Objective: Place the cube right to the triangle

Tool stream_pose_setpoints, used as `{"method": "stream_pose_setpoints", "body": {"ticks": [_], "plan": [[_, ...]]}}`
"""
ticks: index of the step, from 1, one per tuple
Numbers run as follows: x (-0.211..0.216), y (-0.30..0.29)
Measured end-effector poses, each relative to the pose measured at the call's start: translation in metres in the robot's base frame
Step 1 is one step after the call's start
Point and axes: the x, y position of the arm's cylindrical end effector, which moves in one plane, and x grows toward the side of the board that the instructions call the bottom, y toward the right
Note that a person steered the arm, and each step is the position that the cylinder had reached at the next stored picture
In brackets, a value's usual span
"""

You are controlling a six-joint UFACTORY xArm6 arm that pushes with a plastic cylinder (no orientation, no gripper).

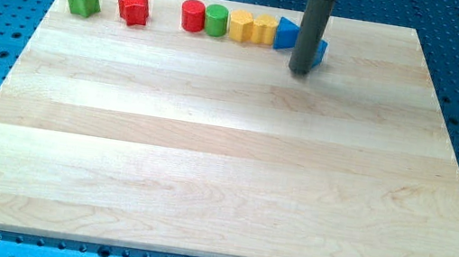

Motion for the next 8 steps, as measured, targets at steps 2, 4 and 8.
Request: {"method": "stream_pose_setpoints", "body": {"ticks": [2, 4, 8], "plan": [[-0.014, 0.008], [-0.016, 0.029], [-0.027, 0.015]]}}
